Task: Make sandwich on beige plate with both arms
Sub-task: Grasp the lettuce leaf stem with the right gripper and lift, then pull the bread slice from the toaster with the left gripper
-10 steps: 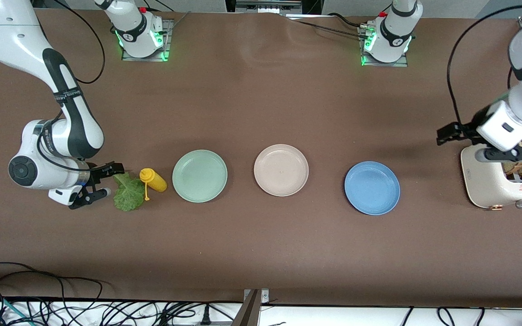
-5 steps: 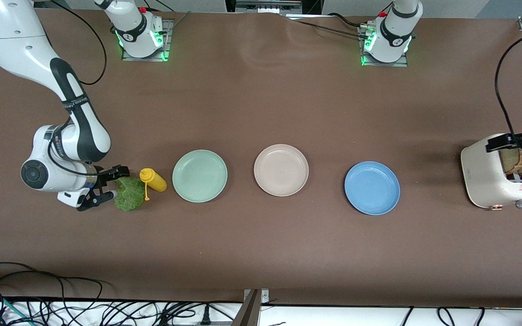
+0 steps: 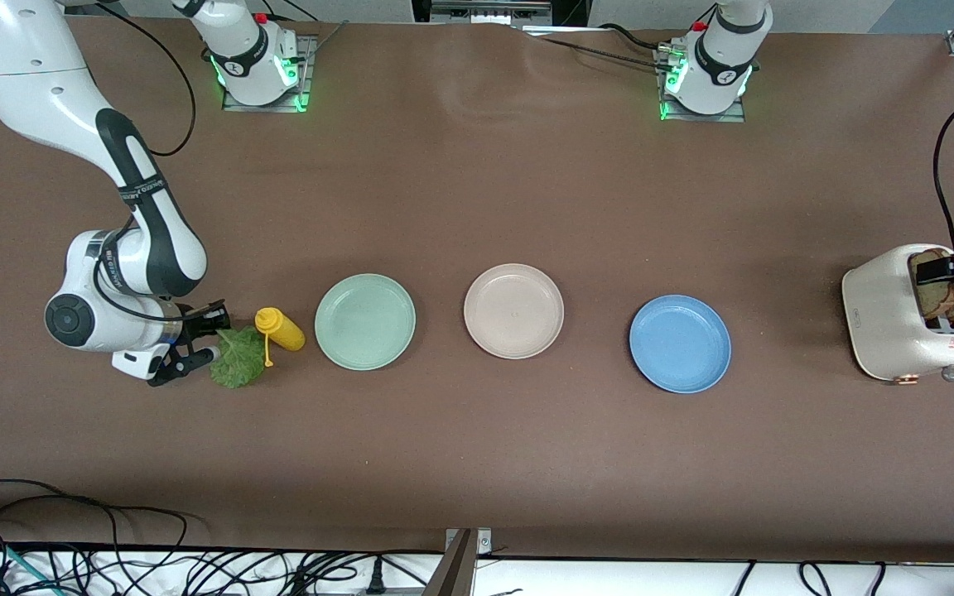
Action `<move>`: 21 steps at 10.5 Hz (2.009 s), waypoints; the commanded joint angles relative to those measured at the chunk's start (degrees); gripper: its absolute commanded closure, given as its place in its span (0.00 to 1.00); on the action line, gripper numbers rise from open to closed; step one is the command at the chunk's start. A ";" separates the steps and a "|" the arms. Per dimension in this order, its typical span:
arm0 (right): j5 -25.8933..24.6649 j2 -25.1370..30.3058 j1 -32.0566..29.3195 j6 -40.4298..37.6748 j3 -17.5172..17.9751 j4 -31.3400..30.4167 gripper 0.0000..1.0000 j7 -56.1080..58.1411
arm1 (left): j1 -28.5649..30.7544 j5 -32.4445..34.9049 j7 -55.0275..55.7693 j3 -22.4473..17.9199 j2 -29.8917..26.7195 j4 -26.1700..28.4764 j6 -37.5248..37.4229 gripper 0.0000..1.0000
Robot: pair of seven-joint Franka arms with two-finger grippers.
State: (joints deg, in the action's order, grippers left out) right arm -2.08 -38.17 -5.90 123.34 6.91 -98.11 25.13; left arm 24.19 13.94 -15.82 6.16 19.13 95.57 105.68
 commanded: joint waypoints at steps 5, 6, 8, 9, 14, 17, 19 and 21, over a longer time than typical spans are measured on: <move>2.17 1.34 -2.00 -18.63 0.21 16.51 1.00 2.82 | 2.78 1.88 -1.59 0.87 3.19 -0.83 -0.12 0.74; 2.69 1.87 -2.88 -21.27 0.30 18.73 1.00 3.25 | 2.79 1.88 -1.23 0.78 3.20 -0.83 -0.38 0.98; 5.85 4.41 -4.38 -22.35 0.12 19.01 1.00 4.92 | 2.79 1.88 -1.05 0.78 2.85 -1.18 -0.82 1.00; 5.86 5.38 -4.82 -23.92 0.03 19.01 1.00 4.84 | 2.79 1.88 0.08 0.78 2.67 -1.70 -0.82 1.00; 5.77 10.48 -4.65 -25.43 0.56 19.10 1.00 2.56 | 2.09 2.23 -1.13 3.49 -3.30 -2.32 -5.72 1.00; 5.42 12.07 -3.68 -25.52 0.73 19.28 1.00 -0.60 | 2.00 2.22 -0.44 12.70 -4.01 -8.55 -13.64 1.00; 4.98 12.33 -2.98 -25.52 0.65 19.36 1.00 -3.23 | 2.00 1.36 2.89 16.94 -4.19 -8.82 -15.57 1.00; 2.54 12.33 -0.97 -25.43 0.65 20.15 1.00 -5.00 | 2.00 -2.49 3.17 21.85 -3.75 -9.09 -18.30 1.00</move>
State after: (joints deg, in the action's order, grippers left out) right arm 2.22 -26.54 -8.21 98.77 7.51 -78.65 22.20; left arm 25.88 13.30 -13.37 25.26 14.67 87.79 89.89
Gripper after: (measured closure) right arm 0.960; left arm 0.907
